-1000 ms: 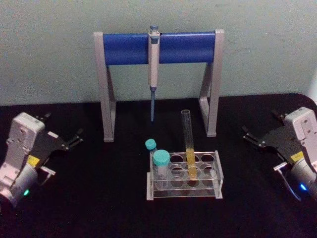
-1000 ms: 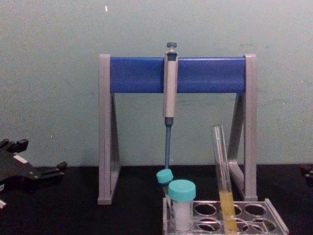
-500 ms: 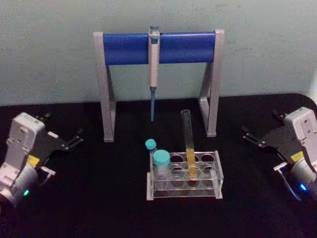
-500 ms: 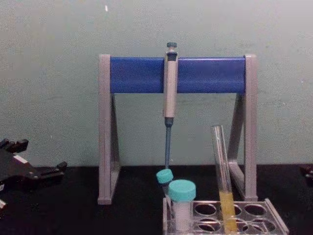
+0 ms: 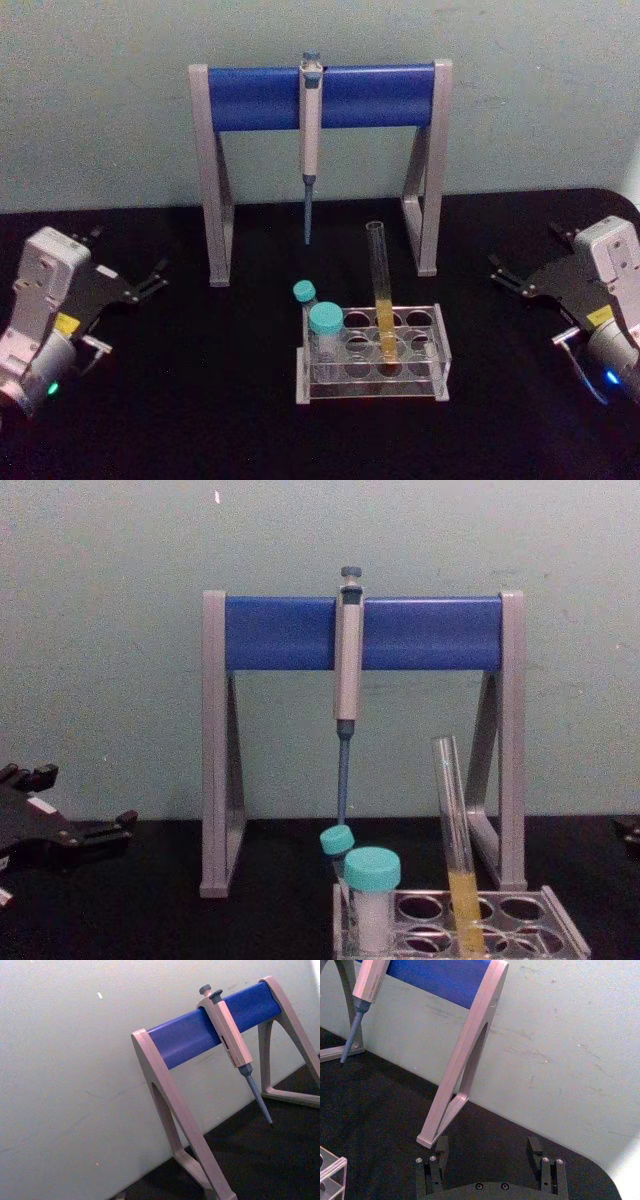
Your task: Pick up the test tube from the test tube rack, shake it, then place it back into the test tube rack.
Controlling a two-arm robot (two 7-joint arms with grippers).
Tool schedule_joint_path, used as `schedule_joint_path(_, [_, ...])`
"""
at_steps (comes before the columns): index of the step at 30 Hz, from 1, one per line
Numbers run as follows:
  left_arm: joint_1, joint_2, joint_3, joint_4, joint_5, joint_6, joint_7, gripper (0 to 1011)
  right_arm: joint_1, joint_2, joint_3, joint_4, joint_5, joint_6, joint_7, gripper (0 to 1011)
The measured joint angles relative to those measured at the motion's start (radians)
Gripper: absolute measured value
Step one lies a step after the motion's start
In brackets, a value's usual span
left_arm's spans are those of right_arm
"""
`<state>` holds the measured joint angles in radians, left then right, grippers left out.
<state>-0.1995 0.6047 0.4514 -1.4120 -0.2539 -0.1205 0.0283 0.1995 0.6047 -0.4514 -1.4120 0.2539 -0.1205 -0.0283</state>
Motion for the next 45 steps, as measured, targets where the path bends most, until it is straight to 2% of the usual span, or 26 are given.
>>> schedule_joint_path(16, [0.0, 0.0, 0.0, 0.0, 0.0, 0.0, 0.0, 1009, 0.0, 0.0, 0.0, 0.0, 0.0, 0.0, 0.0, 1000])
schedule_joint_path(21, [0.0, 0.0, 0.0, 0.0, 0.0, 0.0, 0.0, 1010, -0.017, 0.002, 0.017, -0.022, 0.003, 0.002, 0.016, 1000])
schedule_joint_path(27, [0.0, 0.0, 0.0, 0.0, 0.0, 0.0, 0.0, 1010, -0.065, 0.018, 0.05, -0.097, 0.072, 0.036, 0.081, 1000])
schedule_joint_path(30, [0.0, 0.0, 0.0, 0.0, 0.0, 0.0, 0.0, 1010, -0.095, 0.028, 0.07, -0.145, 0.131, 0.07, 0.134, 1000])
schedule_joint_path(31, [0.0, 0.0, 0.0, 0.0, 0.0, 0.0, 0.0, 1010, -0.095, 0.028, 0.07, -0.145, 0.131, 0.07, 0.134, 1000])
schedule_joint_path(36, [0.0, 0.0, 0.0, 0.0, 0.0, 0.0, 0.0, 1010, -0.128, 0.035, 0.093, -0.209, 0.236, 0.135, 0.238, 1000])
schedule_joint_path(37, [0.0, 0.0, 0.0, 0.0, 0.0, 0.0, 0.0, 1010, -0.128, 0.035, 0.093, -0.209, 0.236, 0.135, 0.238, 1000])
schedule_joint_path(39, [0.0, 0.0, 0.0, 0.0, 0.0, 0.0, 0.0, 1010, -0.134, 0.033, 0.102, -0.231, 0.286, 0.17, 0.291, 1000])
schedule_joint_path(40, [0.0, 0.0, 0.0, 0.0, 0.0, 0.0, 0.0, 1010, -0.134, 0.033, 0.102, -0.231, 0.286, 0.17, 0.291, 1000])
schedule_joint_path(43, [0.0, 0.0, 0.0, 0.0, 0.0, 0.0, 0.0, 1010, -0.123, 0.029, 0.101, -0.247, 0.325, 0.216, 0.35, 1000])
schedule_joint_path(45, [0.0, 0.0, 0.0, 0.0, 0.0, 0.0, 0.0, 1010, -0.111, 0.028, 0.094, -0.25, 0.329, 0.234, 0.372, 1000])
